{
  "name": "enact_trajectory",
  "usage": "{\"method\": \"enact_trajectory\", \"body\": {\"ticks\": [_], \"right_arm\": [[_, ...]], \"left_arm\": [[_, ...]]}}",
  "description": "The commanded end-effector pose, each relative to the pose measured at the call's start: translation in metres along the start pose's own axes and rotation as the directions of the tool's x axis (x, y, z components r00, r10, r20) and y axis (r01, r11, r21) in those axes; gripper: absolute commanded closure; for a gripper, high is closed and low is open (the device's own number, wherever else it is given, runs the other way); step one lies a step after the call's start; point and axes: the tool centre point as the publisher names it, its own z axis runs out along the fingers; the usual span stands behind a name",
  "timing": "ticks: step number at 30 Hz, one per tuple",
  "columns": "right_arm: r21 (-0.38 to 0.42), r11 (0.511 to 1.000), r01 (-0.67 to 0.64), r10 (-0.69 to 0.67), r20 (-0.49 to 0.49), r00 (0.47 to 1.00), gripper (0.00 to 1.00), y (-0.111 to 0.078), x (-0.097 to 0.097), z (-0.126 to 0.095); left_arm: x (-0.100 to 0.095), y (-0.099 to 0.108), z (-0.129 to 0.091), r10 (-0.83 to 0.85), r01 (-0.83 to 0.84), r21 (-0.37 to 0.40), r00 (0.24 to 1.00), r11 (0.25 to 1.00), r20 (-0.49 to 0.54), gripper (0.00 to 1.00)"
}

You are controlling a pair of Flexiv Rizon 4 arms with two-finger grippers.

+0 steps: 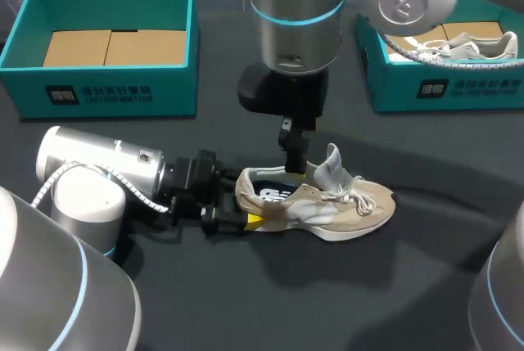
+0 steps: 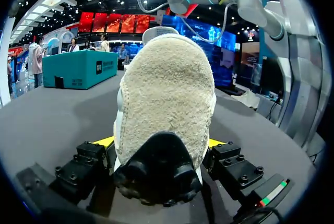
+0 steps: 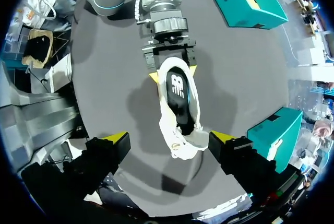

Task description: Take the shoe out of the shoebox, open the shoe tongue, remove and reinsert the insole, then place the shoe into the shoebox

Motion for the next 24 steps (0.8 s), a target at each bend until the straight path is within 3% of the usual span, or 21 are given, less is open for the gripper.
{"method": "enact_trajectory", "body": {"ticks": [1,2,3,4,5,15,16,17,18,24], "right_arm": [[0.108,0.991,0.081,-0.077,-0.036,0.996,0.00,0.036,-0.007,0.007],[0.103,0.990,0.096,-0.092,-0.039,0.995,0.00,0.040,-0.008,0.010],[0.096,0.989,0.110,-0.107,-0.041,0.993,0.16,0.043,-0.008,0.013],[0.095,0.988,0.120,-0.116,-0.045,0.992,0.43,0.046,-0.008,0.016],[0.093,0.988,0.124,-0.121,-0.045,0.992,0.52,0.047,-0.007,0.018],[0.062,0.982,0.177,-0.174,-0.046,0.984,0.76,0.057,-0.003,0.041],[0.061,0.982,0.178,-0.175,-0.046,0.983,0.81,0.057,-0.003,0.043],[0.060,0.982,0.178,-0.176,-0.046,0.983,0.94,0.057,-0.002,0.046],[0.059,0.982,0.181,-0.178,-0.044,0.983,1.00,0.057,-0.002,0.048],[0.052,0.978,0.201,-0.200,-0.022,0.980,1.00,0.051,-0.002,0.060]], "left_arm": [[0.004,0.003,0.000,0.000,0.000,-0.001,1.000,1.000,0.002,1.00],[0.004,0.003,0.000,0.000,0.000,-0.001,1.000,1.000,0.002,1.00],[0.004,0.003,0.000,0.000,0.000,-0.001,1.000,1.000,0.002,1.00],[0.004,0.003,0.000,0.000,0.000,-0.001,1.000,1.000,0.002,1.00],[0.004,0.003,0.000,0.000,0.000,-0.001,1.000,1.000,0.002,1.00],[0.004,0.003,0.000,0.000,0.000,-0.001,1.000,1.000,0.002,1.00],[0.004,0.003,0.000,0.000,0.000,-0.001,1.000,1.000,0.002,1.00],[0.004,0.003,0.000,0.000,0.000,-0.001,1.000,1.000,0.002,1.00],[0.004,0.003,0.000,0.000,0.000,-0.001,1.000,1.000,0.002,1.00],[0.004,0.003,0.000,0.000,0.000,-0.001,1.000,1.000,0.002,1.00]]}}
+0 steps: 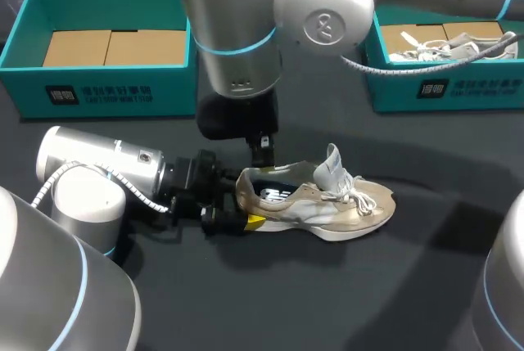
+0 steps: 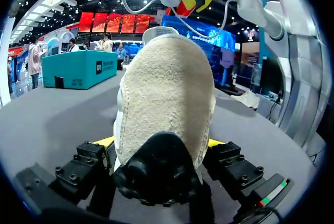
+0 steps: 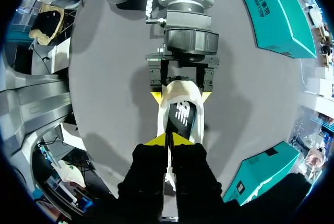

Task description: Take the shoe out of the shoebox, open the shoe tongue, remove and reinsert the insole, then place the shoe into the shoebox

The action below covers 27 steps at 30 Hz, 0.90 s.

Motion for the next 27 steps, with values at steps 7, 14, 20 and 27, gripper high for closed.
{"method": "enact_trajectory", "body": {"ticks": [7,14,20,27], "right_arm": [[-0.010,1.000,0.006,-0.006,0.011,1.000,1.00,-0.006,0.002,0.007],[-0.028,0.998,0.049,-0.048,0.019,0.999,1.00,-0.004,-0.008,0.030],[-0.063,0.996,0.060,-0.058,0.035,0.998,1.00,-0.003,-0.011,0.056],[-0.070,0.996,0.054,-0.050,0.051,0.997,1.00,-0.006,-0.012,0.072]], "left_arm": [[0.004,0.004,0.000,0.000,0.000,-0.001,1.000,1.000,0.002,1.00],[0.004,0.004,0.000,0.000,0.000,-0.001,1.000,1.000,0.002,1.00],[0.004,0.004,0.000,0.000,0.000,-0.001,1.000,1.000,0.002,1.00],[0.004,0.004,0.000,0.000,0.000,-0.001,1.000,1.000,0.002,1.00]]}}
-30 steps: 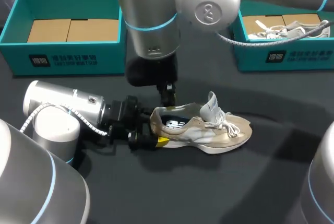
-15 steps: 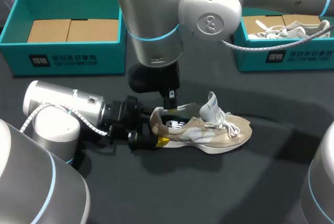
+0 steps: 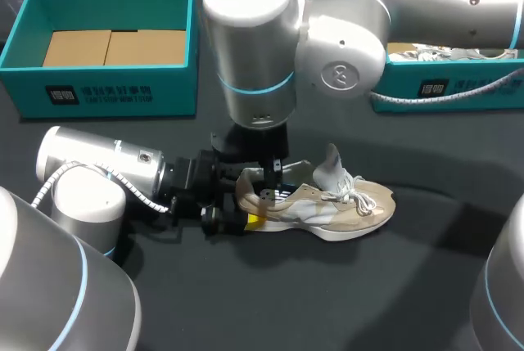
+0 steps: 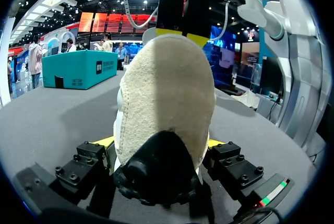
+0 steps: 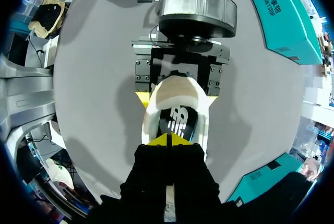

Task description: Take the shoe out of the shoebox, open the shoe tongue, remove and reinsert the insole, then place the shoe into the shoebox

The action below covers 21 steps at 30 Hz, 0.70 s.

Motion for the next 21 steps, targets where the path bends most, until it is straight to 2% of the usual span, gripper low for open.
{"method": "enact_trajectory", "body": {"ticks": [1,15,21], "right_arm": [[-0.014,1.000,0.002,-0.002,0.013,1.000,1.00,-0.006,0.001,0.010],[-0.053,0.999,-0.010,0.011,0.030,0.999,1.00,-0.019,-0.014,0.035],[-0.071,0.996,-0.060,0.062,0.016,0.998,1.00,-0.031,-0.011,0.046]], "left_arm": [[0.004,0.004,0.000,0.000,0.000,-0.001,1.000,1.000,0.002,1.00],[0.004,0.004,0.000,0.000,0.000,-0.001,1.000,1.000,0.002,1.00],[0.004,0.004,0.000,0.000,0.000,-0.001,1.000,1.000,0.002,1.00]]}}
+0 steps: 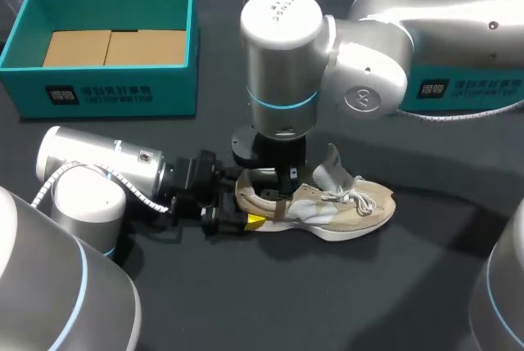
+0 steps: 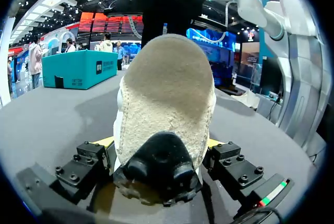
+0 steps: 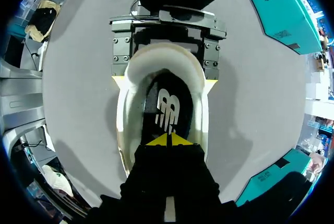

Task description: Take the shoe out of the shoebox, open the shoe tongue, remove and reinsert the insole, then place the shoe into the shoebox

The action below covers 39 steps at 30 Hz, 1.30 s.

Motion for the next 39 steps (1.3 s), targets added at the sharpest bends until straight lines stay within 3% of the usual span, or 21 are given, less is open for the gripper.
{"method": "enact_trajectory", "body": {"ticks": [1,12,14,16,23,28,32,39], "right_arm": [[-0.025,0.999,-0.023,0.023,0.001,1.000,1.00,-0.014,0.003,0.008],[-0.034,0.996,-0.086,0.086,0.015,0.996,1.00,-0.034,0.003,0.008],[-0.035,0.995,-0.090,0.091,0.017,0.996,0.81,-0.036,0.000,0.008],[-0.040,0.995,-0.094,0.095,0.015,0.995,0.72,-0.037,-0.002,0.010],[-0.080,0.992,-0.094,0.095,0.009,0.995,0.60,-0.042,-0.009,0.019],[-0.106,0.990,-0.092,0.092,0.001,0.996,0.59,-0.045,-0.013,0.026],[-0.122,0.989,-0.081,0.080,-0.015,0.997,0.52,-0.046,-0.015,0.029],[-0.139,0.989,-0.060,0.051,-0.070,0.996,0.53,-0.040,-0.011,0.041]], "left_arm": [[0.004,0.004,0.000,0.000,0.000,-0.001,1.000,1.000,0.002,1.00],[0.004,0.004,0.000,0.000,0.000,-0.001,1.000,1.000,0.002,1.00],[0.004,0.004,0.000,0.000,0.000,-0.001,1.000,1.000,0.002,1.00],[0.004,0.004,0.000,0.000,0.000,-0.001,1.000,1.000,0.002,1.00],[0.004,0.004,0.000,0.000,0.000,-0.001,1.000,1.000,0.002,1.00],[0.004,0.004,0.000,0.000,0.000,-0.001,1.000,1.000,0.002,1.00],[0.004,0.004,0.000,0.000,0.000,-0.001,1.000,1.000,0.002,1.00],[0.004,0.004,0.000,0.000,0.000,-0.001,1.000,1.000,0.002,1.00]]}}
